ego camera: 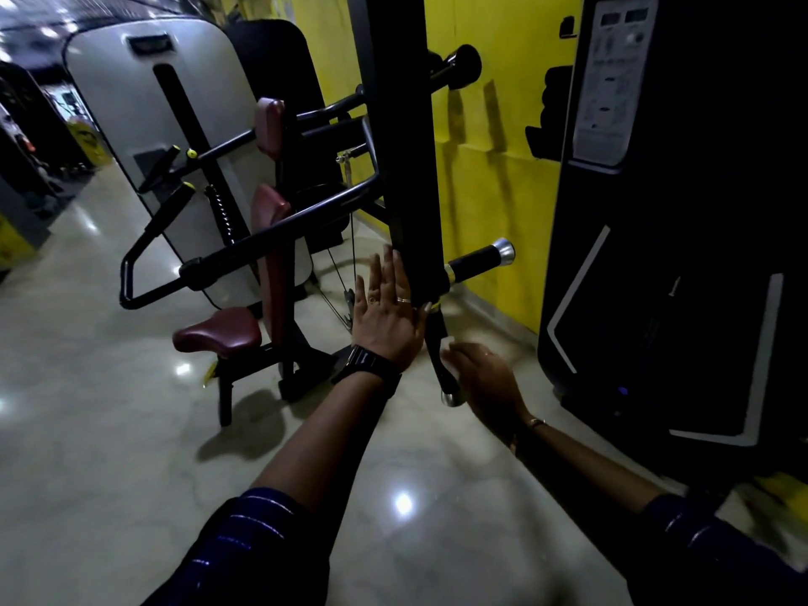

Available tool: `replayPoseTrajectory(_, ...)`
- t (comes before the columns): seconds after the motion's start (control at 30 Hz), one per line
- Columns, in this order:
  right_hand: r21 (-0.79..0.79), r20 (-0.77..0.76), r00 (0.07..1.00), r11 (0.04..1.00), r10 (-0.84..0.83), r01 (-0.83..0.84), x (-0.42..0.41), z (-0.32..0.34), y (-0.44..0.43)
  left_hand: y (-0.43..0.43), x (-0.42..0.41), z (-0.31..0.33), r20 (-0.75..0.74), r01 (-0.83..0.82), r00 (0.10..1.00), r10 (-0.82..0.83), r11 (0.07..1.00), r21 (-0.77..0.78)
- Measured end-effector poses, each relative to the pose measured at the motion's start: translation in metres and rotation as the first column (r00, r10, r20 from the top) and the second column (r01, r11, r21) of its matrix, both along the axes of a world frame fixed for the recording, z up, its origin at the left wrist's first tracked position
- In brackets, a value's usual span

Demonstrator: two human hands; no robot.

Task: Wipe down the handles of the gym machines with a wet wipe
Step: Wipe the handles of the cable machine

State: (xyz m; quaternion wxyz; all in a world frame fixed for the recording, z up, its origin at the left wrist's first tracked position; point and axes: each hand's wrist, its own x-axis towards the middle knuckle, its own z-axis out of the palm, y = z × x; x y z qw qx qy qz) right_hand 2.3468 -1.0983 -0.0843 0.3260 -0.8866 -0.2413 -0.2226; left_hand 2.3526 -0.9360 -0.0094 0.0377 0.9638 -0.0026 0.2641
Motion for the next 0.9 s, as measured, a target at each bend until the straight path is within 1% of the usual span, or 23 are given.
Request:
replayPoseTrajectory(0.03, -0.029, 0.012, 1.000, 0.999, -0.026, 0.026, -0.004, -0.007, -0.001, 0.000, 0.000, 0.000, -0.001, 0.001, 1.000, -0.001, 1.000, 0.000)
replayPoseTrajectory(0.07, -0.014, -0.020, 0.999, 0.999, -0.033, 0.032, -0.008, -0.012, -0.002, 0.000, 0.000, 0.000, 0.001, 0.006, 1.000, -0.006, 1.000, 0.000)
replayPoseTrajectory(0.1, 0.040, -0.066, 0.998, 0.999, -0.022, 0.025, -0.011, -0.013, -0.003, 0.000, 0.000, 0.000, 0.007, 0.009, 1.000, -0.009, 1.000, 0.002)
replayPoseTrajectory(0.13, 0.143, -0.148, 0.989, 0.990, 0.004, 0.017, -0.010, -0.009, -0.003, 0.000, 0.000, 0.001, 0.015, 0.011, 1.000, -0.011, 1.000, 0.004)
replayPoseTrajectory(0.17, 0.216, -0.136, 0.991, 0.976, 0.015, 0.014, -0.006, -0.003, -0.001, 0.000, 0.000, 0.001, 0.017, 0.008, 1.000, -0.008, 1.000, 0.006)
replayPoseTrajectory(0.23, 0.248, -0.011, 1.000, 0.969, 0.009, -0.005, 0.009, 0.013, 0.005, -0.001, 0.000, 0.002, 0.005, 0.002, 1.000, -0.002, 1.000, 0.000)
replayPoseTrajectory(0.3, 0.279, 0.023, 1.000, 0.960, 0.021, -0.027, 0.016, 0.030, 0.011, -0.002, -0.001, 0.001, 0.009, 0.003, 1.000, -0.003, 1.000, -0.008)
replayPoseTrajectory(0.37, 0.236, 0.052, 0.998, 0.970, 0.040, -0.051, 0.019, 0.028, 0.013, -0.002, -0.001, 0.000, 0.024, 0.000, 1.000, 0.000, 1.000, 0.000)
replayPoseTrajectory(0.4, 0.191, 0.057, 0.997, 0.980, 0.050, -0.060, 0.016, 0.018, 0.012, -0.002, -0.001, 0.000, 0.016, -0.005, 1.000, 0.005, 1.000, 0.006)
replayPoseTrajectory(0.5, 0.118, -0.015, 0.992, 0.985, 0.127, -0.124, 0.002, -0.020, 0.002, -0.002, -0.001, 0.000, -0.004, -0.013, 1.000, 0.013, 1.000, 0.008)
replayPoseTrajectory(0.53, 0.106, -0.054, 0.990, 0.987, 0.127, -0.121, 0.001, -0.031, -0.003, -0.002, -0.001, 0.001, -0.007, -0.017, 1.000, 0.017, 1.000, 0.006)
replayPoseTrajectory(0.57, 0.062, -0.112, 0.989, 0.994, 0.094, -0.088, 0.000, -0.034, -0.007, -0.002, -0.001, 0.001, -0.009, -0.018, 1.000, 0.018, 1.000, 0.013)
replayPoseTrajectory(0.63, -0.016, -0.159, 0.986, 0.998, 0.055, -0.058, 0.001, -0.023, -0.009, -0.001, 0.001, -0.001, 0.029, -0.003, 1.000, 0.003, 1.000, 0.016)
replayPoseTrajectory(0.67, 0.005, -0.104, 0.994, 0.999, 0.046, -0.046, 0.004, -0.014, -0.007, 0.000, 0.001, -0.001, 0.057, 0.003, 0.998, -0.004, 1.000, 0.015)
replayPoseTrajectory(0.73, 0.147, -0.080, 0.993, 0.986, 0.089, -0.076, 0.002, 0.015, 0.002, -0.001, 0.003, -0.004, 0.121, 0.004, 0.993, -0.008, 0.999, 0.034)
replayPoseTrajectory(0.8, 0.189, -0.071, 0.992, 0.978, 0.108, -0.093, 0.008, 0.036, 0.012, -0.003, 0.004, -0.002, 0.148, -0.011, 0.989, 0.005, 0.999, 0.040)
replayPoseTrajectory(0.83, 0.196, -0.106, 0.987, 0.975, 0.124, -0.101, 0.008, 0.042, 0.015, -0.003, 0.004, -0.002, 0.176, -0.011, 0.984, 0.001, 0.998, 0.057)
replayPoseTrajectory(0.87, 0.190, -0.144, 0.981, 0.976, 0.131, -0.103, 0.008, 0.040, 0.017, -0.003, 0.003, 0.000, 0.172, -0.026, 0.985, 0.016, 0.998, 0.056)
replayPoseTrajectory(0.9, 0.160, -0.203, 0.972, 0.983, 0.119, -0.086, 0.006, 0.034, 0.016, -0.004, 0.005, -0.004, 0.225, -0.026, 0.974, 0.010, 0.997, 0.066)
